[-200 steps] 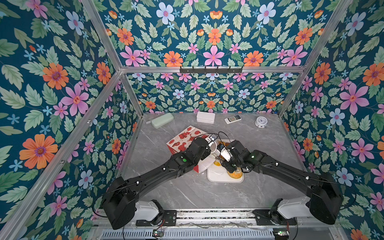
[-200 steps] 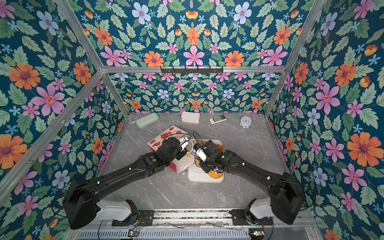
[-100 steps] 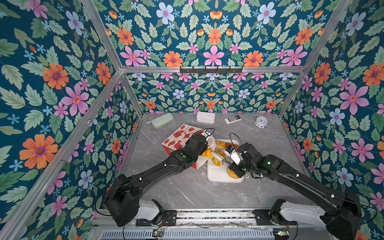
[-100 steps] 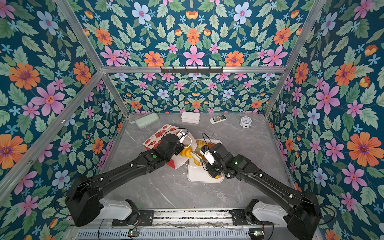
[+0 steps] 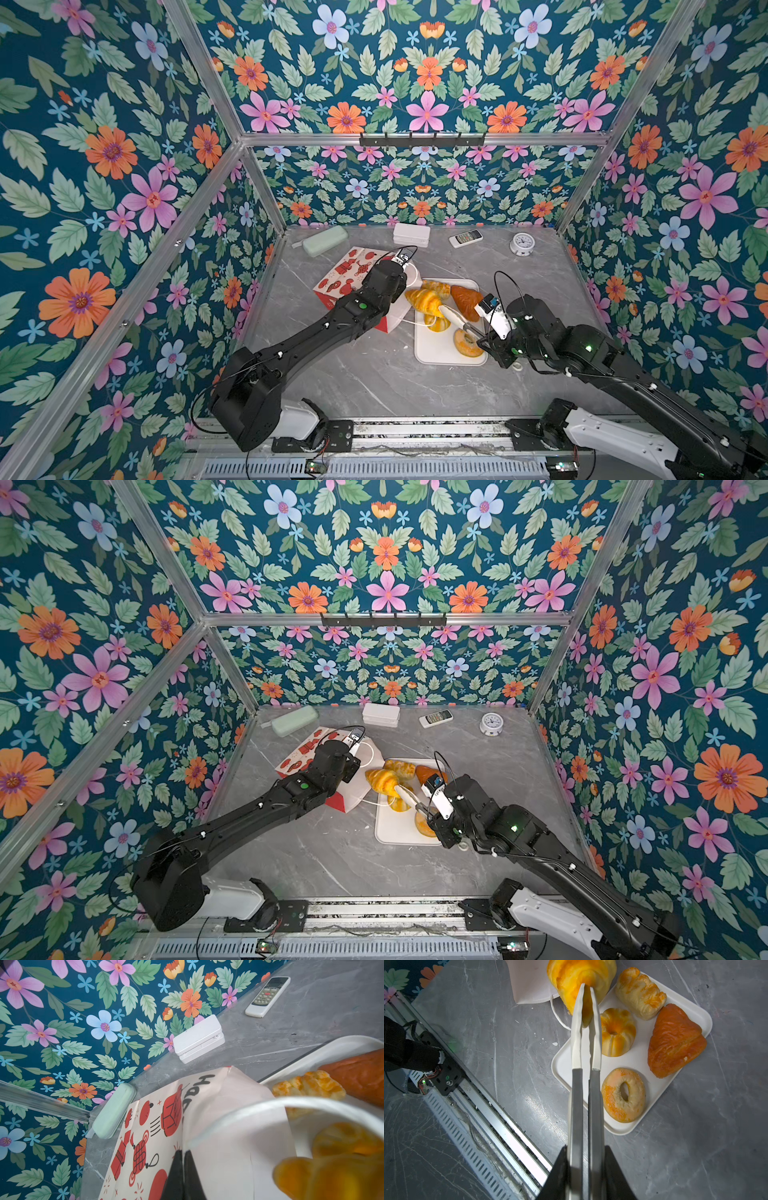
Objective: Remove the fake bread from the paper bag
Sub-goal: 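Lower the croissant onto the tray with the right tongs and open them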
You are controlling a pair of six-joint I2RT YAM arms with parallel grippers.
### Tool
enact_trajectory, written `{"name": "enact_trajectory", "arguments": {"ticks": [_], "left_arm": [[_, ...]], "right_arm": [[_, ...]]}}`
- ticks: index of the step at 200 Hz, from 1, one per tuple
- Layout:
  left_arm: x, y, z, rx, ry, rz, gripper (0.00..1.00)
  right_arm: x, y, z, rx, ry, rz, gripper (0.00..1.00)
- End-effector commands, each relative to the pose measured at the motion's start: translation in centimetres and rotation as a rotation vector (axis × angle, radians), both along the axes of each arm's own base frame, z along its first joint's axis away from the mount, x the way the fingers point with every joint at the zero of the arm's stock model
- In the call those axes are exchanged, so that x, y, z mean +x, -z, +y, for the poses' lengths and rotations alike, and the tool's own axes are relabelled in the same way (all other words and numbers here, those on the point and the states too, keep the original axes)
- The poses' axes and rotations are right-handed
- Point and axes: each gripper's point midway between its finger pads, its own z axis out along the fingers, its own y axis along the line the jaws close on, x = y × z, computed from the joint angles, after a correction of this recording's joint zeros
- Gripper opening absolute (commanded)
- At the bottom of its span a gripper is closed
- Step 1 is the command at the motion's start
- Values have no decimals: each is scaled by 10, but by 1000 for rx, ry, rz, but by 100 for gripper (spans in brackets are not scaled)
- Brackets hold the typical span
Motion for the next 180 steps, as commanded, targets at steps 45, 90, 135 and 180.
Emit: {"name": "enact_trajectory", "arguments": {"ticks": [45,90,135,180], "left_arm": [[11,-10,23,-19,-101,-23,0],[18,-16,45,-42,-181,-34,0],[26,-28,65,-79,-251,-66,0],[28,-42,78,-118,-281,-108,0]], "right_arm": [[-10,-17,-13,4,55,-21,16],[-11,-27,-17,4,86,-4,16],[-19,-29,-23,19,137,47,16],[-30,-22,-25,-2,158,118,16]]}}
